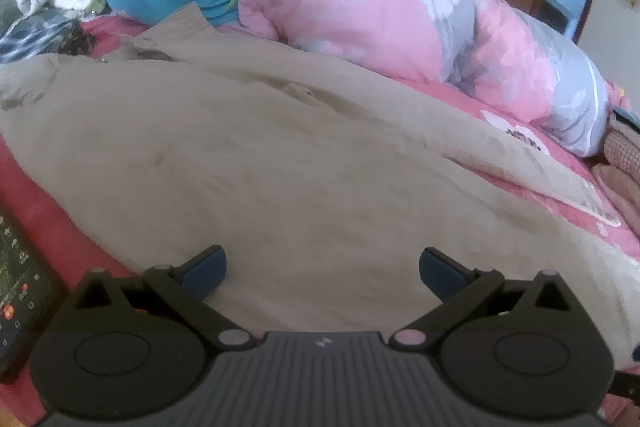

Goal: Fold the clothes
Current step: 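Hold both open grippers on the trousers, smoothing the fabric, then lift both open grippers and move them toward the trouser waistband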

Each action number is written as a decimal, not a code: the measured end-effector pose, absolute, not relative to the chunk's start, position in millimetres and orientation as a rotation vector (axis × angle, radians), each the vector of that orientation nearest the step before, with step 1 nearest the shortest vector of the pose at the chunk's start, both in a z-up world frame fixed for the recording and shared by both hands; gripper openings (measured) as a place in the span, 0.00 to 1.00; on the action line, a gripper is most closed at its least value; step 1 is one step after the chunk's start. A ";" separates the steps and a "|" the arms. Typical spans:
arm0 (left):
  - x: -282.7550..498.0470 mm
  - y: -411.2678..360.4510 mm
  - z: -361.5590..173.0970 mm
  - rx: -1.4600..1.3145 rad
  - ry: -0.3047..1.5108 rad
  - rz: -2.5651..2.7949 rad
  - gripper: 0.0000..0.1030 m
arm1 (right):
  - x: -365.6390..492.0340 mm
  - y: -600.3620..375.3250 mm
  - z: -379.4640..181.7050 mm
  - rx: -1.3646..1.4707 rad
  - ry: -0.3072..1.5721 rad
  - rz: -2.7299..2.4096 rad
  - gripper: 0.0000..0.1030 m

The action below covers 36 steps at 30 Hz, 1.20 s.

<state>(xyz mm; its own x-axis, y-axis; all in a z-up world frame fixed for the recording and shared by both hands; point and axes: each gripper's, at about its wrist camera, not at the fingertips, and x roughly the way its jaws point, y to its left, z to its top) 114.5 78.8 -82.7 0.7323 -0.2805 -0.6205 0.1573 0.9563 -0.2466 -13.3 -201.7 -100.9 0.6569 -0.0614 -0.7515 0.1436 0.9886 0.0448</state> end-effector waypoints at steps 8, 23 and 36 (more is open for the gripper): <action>114.6 85.8 -82.3 -0.266 0.701 -0.233 1.00 | -54.5 -213.0 -44.0 0.252 0.723 -0.125 0.99; 114.9 85.1 -67.6 -0.330 0.637 -0.197 1.00 | -98.5 -230.3 86.6 0.334 0.369 0.044 0.99; 124.9 97.4 -64.9 -0.398 0.599 -0.148 1.00 | -30.9 -218.9 49.2 0.243 0.444 0.059 0.98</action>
